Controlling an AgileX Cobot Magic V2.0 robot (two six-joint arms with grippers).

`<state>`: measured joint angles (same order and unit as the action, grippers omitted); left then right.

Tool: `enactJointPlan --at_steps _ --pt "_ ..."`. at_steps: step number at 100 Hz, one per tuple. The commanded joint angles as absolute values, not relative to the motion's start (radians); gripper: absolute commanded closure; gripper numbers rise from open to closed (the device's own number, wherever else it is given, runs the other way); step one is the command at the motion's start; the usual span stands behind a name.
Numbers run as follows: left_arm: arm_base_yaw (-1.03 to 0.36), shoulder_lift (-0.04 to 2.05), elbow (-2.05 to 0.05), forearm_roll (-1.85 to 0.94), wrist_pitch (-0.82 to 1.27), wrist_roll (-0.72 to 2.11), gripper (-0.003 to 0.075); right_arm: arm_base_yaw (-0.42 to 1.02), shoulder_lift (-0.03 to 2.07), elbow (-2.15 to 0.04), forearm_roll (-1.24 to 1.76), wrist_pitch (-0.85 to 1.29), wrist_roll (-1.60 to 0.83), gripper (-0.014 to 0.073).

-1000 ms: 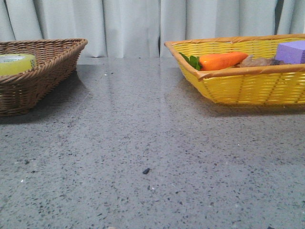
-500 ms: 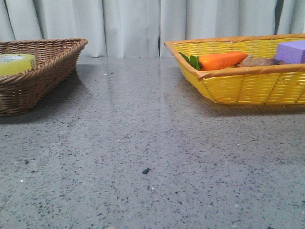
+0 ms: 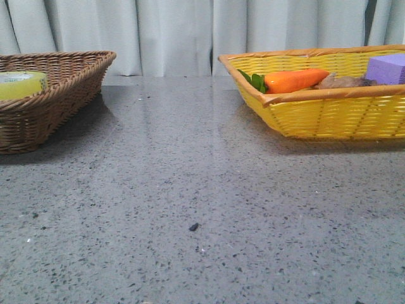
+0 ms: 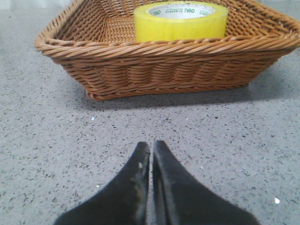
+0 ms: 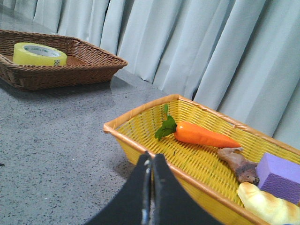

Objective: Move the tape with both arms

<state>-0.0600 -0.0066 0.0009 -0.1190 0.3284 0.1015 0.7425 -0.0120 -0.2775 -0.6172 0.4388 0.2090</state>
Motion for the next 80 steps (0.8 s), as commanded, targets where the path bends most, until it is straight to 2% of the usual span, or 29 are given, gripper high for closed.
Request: enactJointPlan --at_steps 1,14,24,41,61,80 --pt "-0.059 -0.036 0.013 -0.121 0.271 0.092 0.0741 0.736 0.000 -0.304 -0.648 0.369 0.206 0.0668" --pt "-0.059 -0.036 0.013 -0.121 0.271 0.092 0.0741 0.729 0.000 -0.304 -0.657 0.369 0.206 0.0668" --pt "-0.059 -0.036 0.013 -0.121 0.271 0.092 0.0741 0.669 0.000 -0.304 -0.591 0.342 0.206 0.0668" --pt "-0.059 -0.036 0.013 -0.121 0.271 0.092 0.0741 0.428 0.000 -0.283 -0.307 0.263 0.117 0.0668" --pt "-0.059 -0.036 0.013 -0.121 0.271 0.092 0.0741 0.132 0.000 -0.117 -0.050 -0.108 0.006 0.0668" --pt "-0.059 -0.036 0.013 -0.121 0.271 0.092 0.0741 -0.088 0.000 -0.016 -0.017 -0.118 0.006 0.0668"
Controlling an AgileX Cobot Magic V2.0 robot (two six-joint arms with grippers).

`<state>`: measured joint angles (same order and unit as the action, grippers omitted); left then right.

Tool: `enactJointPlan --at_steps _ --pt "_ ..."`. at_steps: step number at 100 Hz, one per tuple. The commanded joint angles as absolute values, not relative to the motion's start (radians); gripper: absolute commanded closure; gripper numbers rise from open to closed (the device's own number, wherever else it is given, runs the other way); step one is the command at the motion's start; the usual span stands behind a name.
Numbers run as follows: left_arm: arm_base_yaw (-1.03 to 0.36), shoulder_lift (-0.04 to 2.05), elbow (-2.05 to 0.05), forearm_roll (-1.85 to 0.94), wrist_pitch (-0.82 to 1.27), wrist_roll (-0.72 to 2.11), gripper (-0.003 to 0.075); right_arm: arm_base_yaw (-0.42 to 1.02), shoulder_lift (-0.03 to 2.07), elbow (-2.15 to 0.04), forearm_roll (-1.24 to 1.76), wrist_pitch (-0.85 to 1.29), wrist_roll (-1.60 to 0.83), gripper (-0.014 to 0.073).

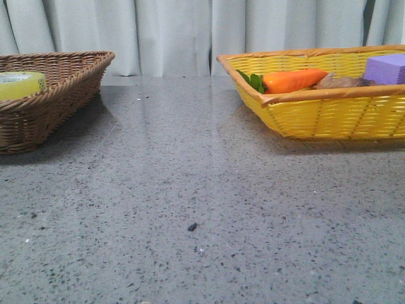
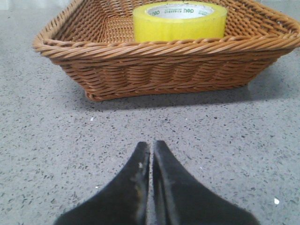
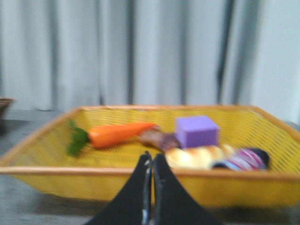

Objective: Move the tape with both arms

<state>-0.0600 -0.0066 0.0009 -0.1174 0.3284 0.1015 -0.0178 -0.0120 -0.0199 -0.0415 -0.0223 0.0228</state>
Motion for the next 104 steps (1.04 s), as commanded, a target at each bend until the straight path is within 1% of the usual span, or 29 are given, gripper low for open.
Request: enactJointPlan --at_steps 1,13,16,39,104 --pt "-0.059 -0.036 0.013 -0.121 0.271 0.092 0.0741 -0.099 0.000 -0.013 -0.017 -0.118 0.006 0.0668" --pt "-0.059 -0.036 0.013 -0.121 0.271 0.092 0.0741 -0.164 0.000 0.034 -0.017 -0.059 0.006 0.0668" --pt "-0.059 -0.036 0.013 -0.121 0.271 0.092 0.0741 -0.169 0.000 0.032 -0.017 0.016 0.006 0.0668" --pt "-0.059 -0.036 0.013 -0.121 0.271 0.092 0.0741 -0.169 -0.031 0.032 -0.017 0.320 0.006 0.0668" --pt "-0.059 -0.036 0.013 -0.121 0.271 0.092 0.0741 -0.169 -0.031 0.032 -0.017 0.317 0.006 0.0668"
